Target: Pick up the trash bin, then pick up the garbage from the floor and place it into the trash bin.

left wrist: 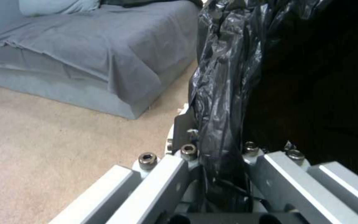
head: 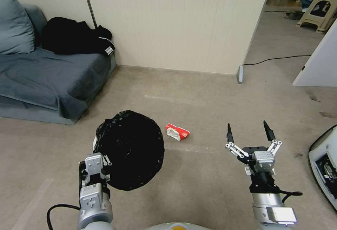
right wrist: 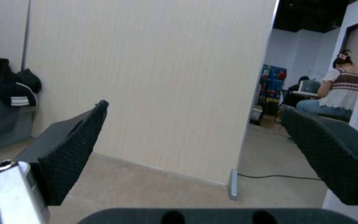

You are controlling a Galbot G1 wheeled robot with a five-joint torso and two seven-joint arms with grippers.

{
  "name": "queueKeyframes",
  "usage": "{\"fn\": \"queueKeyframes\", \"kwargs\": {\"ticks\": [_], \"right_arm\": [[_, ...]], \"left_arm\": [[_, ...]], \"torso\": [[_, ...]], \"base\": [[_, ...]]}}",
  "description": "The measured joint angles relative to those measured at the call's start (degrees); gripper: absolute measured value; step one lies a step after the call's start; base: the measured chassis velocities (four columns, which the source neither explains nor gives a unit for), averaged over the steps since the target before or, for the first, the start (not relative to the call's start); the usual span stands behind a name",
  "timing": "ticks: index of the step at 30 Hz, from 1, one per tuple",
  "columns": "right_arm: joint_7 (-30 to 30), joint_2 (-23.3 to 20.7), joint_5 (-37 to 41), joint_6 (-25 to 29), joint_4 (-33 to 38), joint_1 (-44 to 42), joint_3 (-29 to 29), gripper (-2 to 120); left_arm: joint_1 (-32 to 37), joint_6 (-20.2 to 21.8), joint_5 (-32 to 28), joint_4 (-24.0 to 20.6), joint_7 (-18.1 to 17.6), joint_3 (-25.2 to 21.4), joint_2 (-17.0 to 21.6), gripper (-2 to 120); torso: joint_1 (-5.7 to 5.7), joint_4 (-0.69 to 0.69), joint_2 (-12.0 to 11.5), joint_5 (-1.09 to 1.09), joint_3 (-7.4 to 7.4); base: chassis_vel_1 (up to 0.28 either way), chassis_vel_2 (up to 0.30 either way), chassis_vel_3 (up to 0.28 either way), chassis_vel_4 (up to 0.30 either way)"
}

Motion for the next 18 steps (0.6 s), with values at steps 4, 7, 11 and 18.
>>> {"fn": "queueKeyframes", "kwargs": {"ticks": [4,7,11,18], "right_arm": [[-0.12,0.0,-0.05,-0.02,-0.05,0.01,0.05,100],[-0.22,0.0,-0.2,-0.08,-0.12,0.05,0.0,100],[-0.27,0.0,-0.45,-0.17,-0.28,0.05,-0.17,100],[-0.39,0.0,-0.68,-0.17,-0.39,-0.18,-0.1,100]], "left_arm": [[-0.1,0.11,-0.25,-0.02,-0.23,0.08,-0.07,1],[-0.2,0.2,-0.27,-0.16,-0.24,0.19,-0.11,1],[-0.28,0.25,-0.33,-0.19,-0.24,0.3,-0.14,1],[-0.38,0.34,-0.32,-0.19,-0.26,0.34,-0.35,1]], "torso": [[0.0,0.0,0.0,0.0,0.0],[0.0,0.0,0.0,0.0,0.0],[0.01,0.0,0.0,0.02,0.01],[0.01,-0.01,0.0,0.0,0.0]], "base": [[-0.073,0.077,0.068,-0.073],[-0.121,0.136,0.139,-0.131],[-0.135,0.159,0.16,-0.139],[-0.134,0.118,0.124,-0.119]]}}
